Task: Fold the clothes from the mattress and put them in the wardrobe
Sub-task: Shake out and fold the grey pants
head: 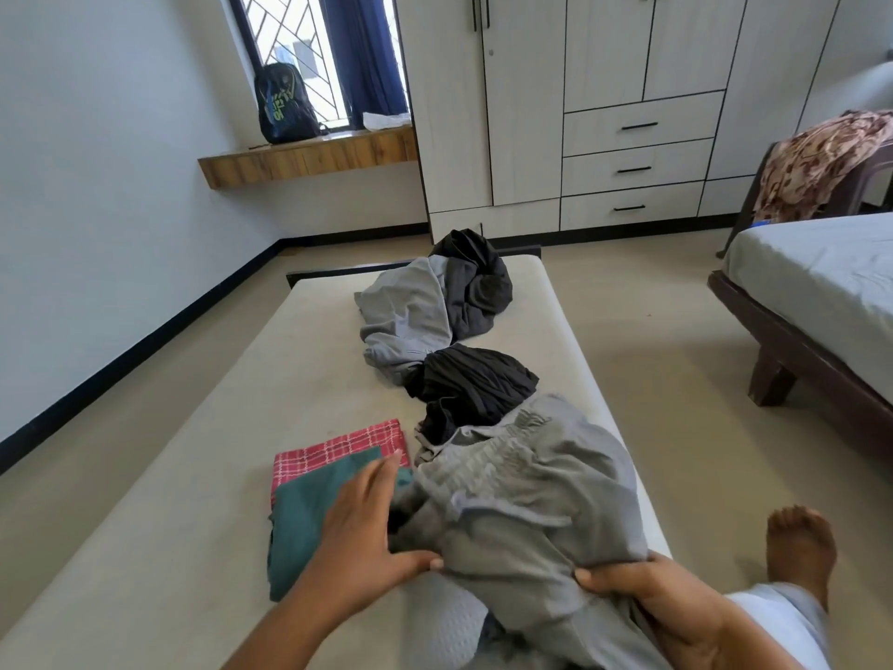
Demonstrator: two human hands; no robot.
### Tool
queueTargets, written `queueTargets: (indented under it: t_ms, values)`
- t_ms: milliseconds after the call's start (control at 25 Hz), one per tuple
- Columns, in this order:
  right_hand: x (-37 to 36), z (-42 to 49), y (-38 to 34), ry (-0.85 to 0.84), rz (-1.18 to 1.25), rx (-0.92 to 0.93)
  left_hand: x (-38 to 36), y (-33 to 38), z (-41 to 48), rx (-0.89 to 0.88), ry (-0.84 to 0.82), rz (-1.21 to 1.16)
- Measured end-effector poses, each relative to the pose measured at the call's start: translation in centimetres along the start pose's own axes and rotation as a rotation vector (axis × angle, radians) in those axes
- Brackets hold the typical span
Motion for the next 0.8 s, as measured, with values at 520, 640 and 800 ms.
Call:
queueTargets:
  t_ms: [520,640,800]
  values:
    - [1.1,-4.4,-9.3,0.442,-1.261,0.22,2.6,11.7,-2.6,-0.422,-0.017,-0.362]
    - [-4.8,-5.4,-12.1,0.16,-1.194,0.416,7.8,17.2,-5.6,-0.651,-0.088,-0.313]
    - [-9.7,-7.2,-13.9,-0.127,-0.891,0.436,13.7,19.0,-6.8,-0.689,-0.198,-0.394]
Point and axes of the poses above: each hand's wrist, its own z-axis towards the middle knuckle, its own x-axis out of the back of the hand, y = z × x, the point moved 7 cm from there along z, towards the middle knuckle, and after that the axes turned 1 degree about x, right-handed, at the moved point
